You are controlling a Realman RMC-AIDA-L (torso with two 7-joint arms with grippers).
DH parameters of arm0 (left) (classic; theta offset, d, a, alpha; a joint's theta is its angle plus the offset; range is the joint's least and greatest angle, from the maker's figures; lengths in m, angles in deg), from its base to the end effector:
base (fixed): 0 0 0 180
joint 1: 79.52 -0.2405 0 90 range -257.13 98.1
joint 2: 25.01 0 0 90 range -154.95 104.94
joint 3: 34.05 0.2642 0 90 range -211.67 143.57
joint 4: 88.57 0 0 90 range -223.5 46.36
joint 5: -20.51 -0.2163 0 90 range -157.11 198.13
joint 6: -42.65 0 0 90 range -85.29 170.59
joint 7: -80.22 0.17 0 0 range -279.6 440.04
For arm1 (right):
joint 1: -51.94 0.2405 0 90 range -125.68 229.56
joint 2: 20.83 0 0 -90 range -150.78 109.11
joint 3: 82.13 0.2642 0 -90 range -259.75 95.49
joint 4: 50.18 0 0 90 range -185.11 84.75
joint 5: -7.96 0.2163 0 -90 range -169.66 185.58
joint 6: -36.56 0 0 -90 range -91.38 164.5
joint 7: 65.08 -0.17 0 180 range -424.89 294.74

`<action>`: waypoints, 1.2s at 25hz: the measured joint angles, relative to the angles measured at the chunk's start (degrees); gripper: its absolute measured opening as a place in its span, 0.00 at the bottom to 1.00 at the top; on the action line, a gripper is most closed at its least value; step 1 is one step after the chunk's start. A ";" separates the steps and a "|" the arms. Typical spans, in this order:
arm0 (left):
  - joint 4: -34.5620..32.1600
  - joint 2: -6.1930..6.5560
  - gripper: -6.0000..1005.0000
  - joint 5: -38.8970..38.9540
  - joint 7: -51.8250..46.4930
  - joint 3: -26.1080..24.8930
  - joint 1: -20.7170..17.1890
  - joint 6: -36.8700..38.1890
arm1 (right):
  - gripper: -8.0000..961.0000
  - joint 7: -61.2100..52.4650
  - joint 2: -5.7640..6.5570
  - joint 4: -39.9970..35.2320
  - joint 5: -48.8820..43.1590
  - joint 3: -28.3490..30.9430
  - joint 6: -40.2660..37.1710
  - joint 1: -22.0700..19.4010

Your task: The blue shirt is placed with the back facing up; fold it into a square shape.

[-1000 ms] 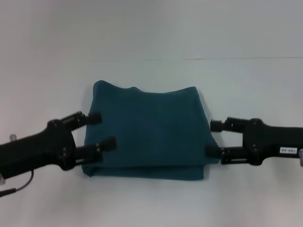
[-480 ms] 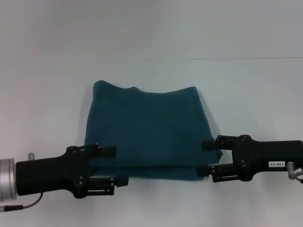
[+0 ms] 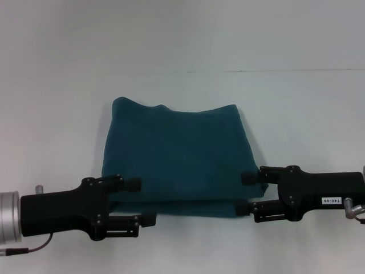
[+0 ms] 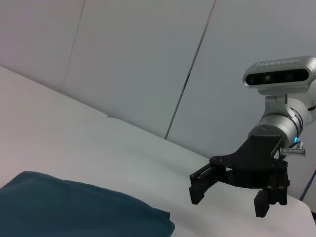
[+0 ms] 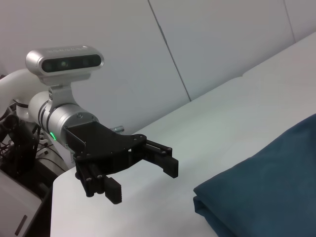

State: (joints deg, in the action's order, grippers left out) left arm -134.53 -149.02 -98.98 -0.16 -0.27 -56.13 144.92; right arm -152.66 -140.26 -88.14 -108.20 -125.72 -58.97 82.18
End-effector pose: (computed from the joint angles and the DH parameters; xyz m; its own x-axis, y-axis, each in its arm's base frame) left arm -0.2670 0.2905 -0.0268 0.7437 0.3875 0.5447 0.4722 -0.8813 -0.0179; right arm 0.2495 0.3240 -0.0400 0.7552 -0.4708 -0.4561 -0.4988 -0.8642 0.0661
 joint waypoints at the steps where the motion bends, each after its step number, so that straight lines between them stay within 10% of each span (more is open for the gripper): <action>1: 0.00 0.00 0.88 -0.01 -0.12 0.02 0.00 0.01 | 0.95 0.00 0.00 0.00 -0.02 0.00 0.00 0.00; 30: -0.10 0.08 0.88 -0.04 -0.26 0.06 0.67 0.39 | 0.94 -0.05 0.00 0.00 -0.02 0.00 -0.12 0.00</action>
State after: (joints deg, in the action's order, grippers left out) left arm -134.63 -148.93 -99.02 -0.42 -0.22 -55.45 145.31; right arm -152.70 -140.27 -88.15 -108.22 -125.72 -59.09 82.17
